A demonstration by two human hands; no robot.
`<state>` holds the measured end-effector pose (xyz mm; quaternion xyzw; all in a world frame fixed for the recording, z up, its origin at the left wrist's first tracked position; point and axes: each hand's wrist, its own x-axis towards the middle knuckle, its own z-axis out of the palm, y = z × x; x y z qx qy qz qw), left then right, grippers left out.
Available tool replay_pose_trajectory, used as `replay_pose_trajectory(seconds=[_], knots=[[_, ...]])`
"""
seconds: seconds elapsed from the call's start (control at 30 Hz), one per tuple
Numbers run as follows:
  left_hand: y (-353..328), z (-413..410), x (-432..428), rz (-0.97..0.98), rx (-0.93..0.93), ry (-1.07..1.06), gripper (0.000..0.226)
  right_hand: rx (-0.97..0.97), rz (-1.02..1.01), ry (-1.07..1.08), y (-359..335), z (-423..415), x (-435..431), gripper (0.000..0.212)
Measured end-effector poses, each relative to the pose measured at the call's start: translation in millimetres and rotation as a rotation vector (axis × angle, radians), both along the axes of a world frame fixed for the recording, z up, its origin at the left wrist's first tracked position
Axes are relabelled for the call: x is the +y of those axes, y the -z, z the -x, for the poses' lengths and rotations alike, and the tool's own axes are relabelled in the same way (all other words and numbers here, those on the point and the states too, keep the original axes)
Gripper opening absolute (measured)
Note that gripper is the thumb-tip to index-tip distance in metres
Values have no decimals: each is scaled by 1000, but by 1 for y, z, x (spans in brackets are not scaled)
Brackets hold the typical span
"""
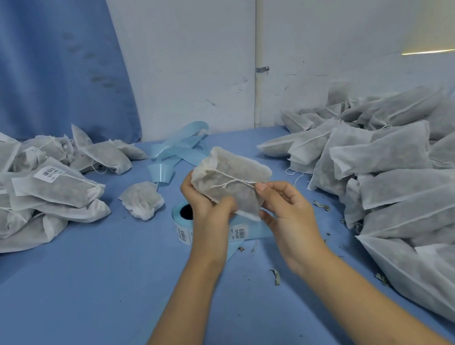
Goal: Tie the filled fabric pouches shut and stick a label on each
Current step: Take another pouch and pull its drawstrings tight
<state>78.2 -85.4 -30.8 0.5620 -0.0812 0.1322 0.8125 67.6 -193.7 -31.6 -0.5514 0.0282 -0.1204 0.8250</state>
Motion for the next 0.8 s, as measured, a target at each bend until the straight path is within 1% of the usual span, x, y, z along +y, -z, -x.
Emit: replay_pose_trajectory(seconds=[0.07, 0.1, 0.13, 0.23, 0.27, 0.37, 0.57, 0.67, 0.8], knots=[[2, 2, -5, -36, 3, 15, 74, 0, 2, -3, 0, 1, 1, 10], [2, 3, -7, -59, 13, 3, 77, 1, 8, -4, 1, 2, 1, 10], [2, 3, -10, -72, 20, -28, 72, 4, 15, -3, 1, 3, 2, 10], [0, 2, -14, -20, 27, -117, 41, 5, 26, -6, 2, 4, 3, 10], [-1, 2, -14, -12, 31, -130, 35, 3, 31, -9, 2, 4, 4, 10], [1, 0, -10, -19, 55, -149, 30, -7, 52, -24, 1, 5, 4, 9], [0, -5, -8, 111, 120, -152, 11, -24, 101, -75, 1, 7, 6, 10], [0, -6, -6, 162, 133, -167, 12, -24, 111, -112, 1, 7, 7, 8], [0, -5, -5, 137, 115, -213, 12, -7, 152, -113, 1, 8, 7, 11]])
